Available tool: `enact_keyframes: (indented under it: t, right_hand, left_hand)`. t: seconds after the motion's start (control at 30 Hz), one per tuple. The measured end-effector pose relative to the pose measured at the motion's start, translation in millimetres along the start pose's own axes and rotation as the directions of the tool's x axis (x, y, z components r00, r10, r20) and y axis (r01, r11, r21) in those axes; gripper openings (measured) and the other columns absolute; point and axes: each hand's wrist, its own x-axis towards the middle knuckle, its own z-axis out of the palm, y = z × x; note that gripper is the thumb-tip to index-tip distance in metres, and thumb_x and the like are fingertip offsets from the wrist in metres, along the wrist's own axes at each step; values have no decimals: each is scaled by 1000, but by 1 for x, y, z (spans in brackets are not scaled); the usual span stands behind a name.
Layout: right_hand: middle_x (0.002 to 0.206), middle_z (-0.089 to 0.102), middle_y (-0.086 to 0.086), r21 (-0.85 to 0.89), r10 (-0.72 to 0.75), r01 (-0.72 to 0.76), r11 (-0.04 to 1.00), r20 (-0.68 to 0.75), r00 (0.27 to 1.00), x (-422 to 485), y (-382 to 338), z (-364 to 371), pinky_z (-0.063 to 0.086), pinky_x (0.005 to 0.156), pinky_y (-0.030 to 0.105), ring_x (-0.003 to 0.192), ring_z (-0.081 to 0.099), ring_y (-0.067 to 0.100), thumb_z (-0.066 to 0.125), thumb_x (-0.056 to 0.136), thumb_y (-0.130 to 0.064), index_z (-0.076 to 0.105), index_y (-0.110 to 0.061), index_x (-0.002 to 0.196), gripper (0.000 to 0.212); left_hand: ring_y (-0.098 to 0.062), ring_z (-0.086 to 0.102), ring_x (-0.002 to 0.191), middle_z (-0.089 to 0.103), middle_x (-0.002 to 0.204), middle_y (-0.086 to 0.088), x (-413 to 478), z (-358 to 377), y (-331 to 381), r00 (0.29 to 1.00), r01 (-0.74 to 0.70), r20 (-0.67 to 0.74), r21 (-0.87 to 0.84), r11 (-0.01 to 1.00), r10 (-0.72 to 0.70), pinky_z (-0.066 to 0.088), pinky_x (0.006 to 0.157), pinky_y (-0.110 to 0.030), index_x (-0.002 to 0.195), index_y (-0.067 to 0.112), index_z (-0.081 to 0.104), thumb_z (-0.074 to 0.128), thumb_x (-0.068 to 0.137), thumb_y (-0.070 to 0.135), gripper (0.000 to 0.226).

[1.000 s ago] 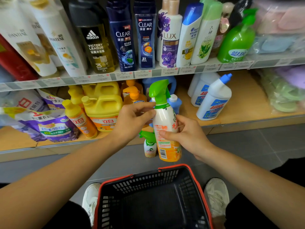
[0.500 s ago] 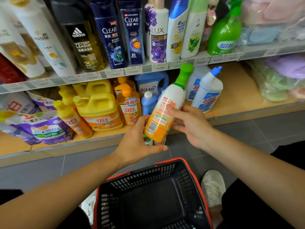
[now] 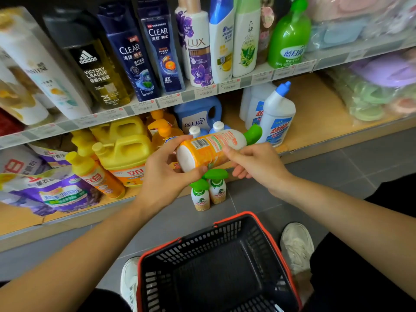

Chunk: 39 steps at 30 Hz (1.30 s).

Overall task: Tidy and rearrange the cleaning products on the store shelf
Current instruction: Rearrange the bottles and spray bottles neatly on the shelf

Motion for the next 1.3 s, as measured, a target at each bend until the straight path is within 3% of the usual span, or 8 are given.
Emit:
enact_keyframes:
  t: [0.1,0.23,0.3,0.5,0.67,0.87,1.07,1.3]
  right_hand:
    - [81,70,-4,-201,-369,349,915,-74,926,4,2,-5,49,68,18,76,64,7,84,74,-39,71,-15,87,30]
    - [130,54,-1,-429,-486,518,740,191,853,12,3,-5,46,96,39,118,50,17,88,65,-46,51,-22,137,85]
    - [135,55,-2,-406,-492,557,725,260,831,13,3,-1,46,99,42,123,49,16,89,64,-46,45,-24,144,94]
    - [118,67,-6,-84,-434,469,879,264,861,12,7,2,54,91,45,110,64,13,92,67,-30,56,-22,132,75]
    - [117,69,-6,-33,-415,431,902,216,884,10,6,5,55,93,41,108,65,9,93,67,-24,57,-20,131,73]
    - [115,69,-3,3,-400,410,912,219,890,8,5,7,55,92,43,106,66,13,93,67,-18,56,-17,132,75]
    - [116,69,-11,-24,-420,440,898,257,871,5,6,10,56,92,40,108,66,8,93,66,-24,57,-27,131,75]
    - [117,67,-18,-45,-416,447,894,289,862,3,8,13,55,92,29,111,63,2,92,66,-30,55,-34,133,77]
  left_hand:
    - [-20,67,108,67,122,2,5,-4,0,1000,-5,9,60,998,5,62,81,-43,130,22,62,92,71,23,66]
    - [-13,66,105,68,116,12,6,-7,3,997,-44,63,101,994,38,61,84,-39,130,25,63,87,65,42,71]
    - [-10,65,111,67,118,16,3,-4,3,992,-78,107,86,993,69,60,89,-37,132,27,63,87,66,43,71]
    - [-12,50,136,56,145,2,-1,0,9,980,-146,146,41,988,139,54,101,-43,137,18,62,79,80,33,62]
    - [-12,43,143,47,153,-5,-2,3,17,948,-233,226,18,972,223,48,110,-41,126,9,69,68,90,17,37]
    - [-22,53,135,66,134,-5,-6,4,14,949,-301,122,90,950,289,43,111,-49,111,7,77,77,84,12,27]
    - [-15,61,111,65,113,2,3,-1,15,988,-151,6,8,988,151,58,76,-30,104,19,77,80,79,33,28]
    - [-3,60,88,69,101,-3,11,-6,5,997,-70,10,-40,997,71,49,76,-19,97,32,73,75,88,19,16]
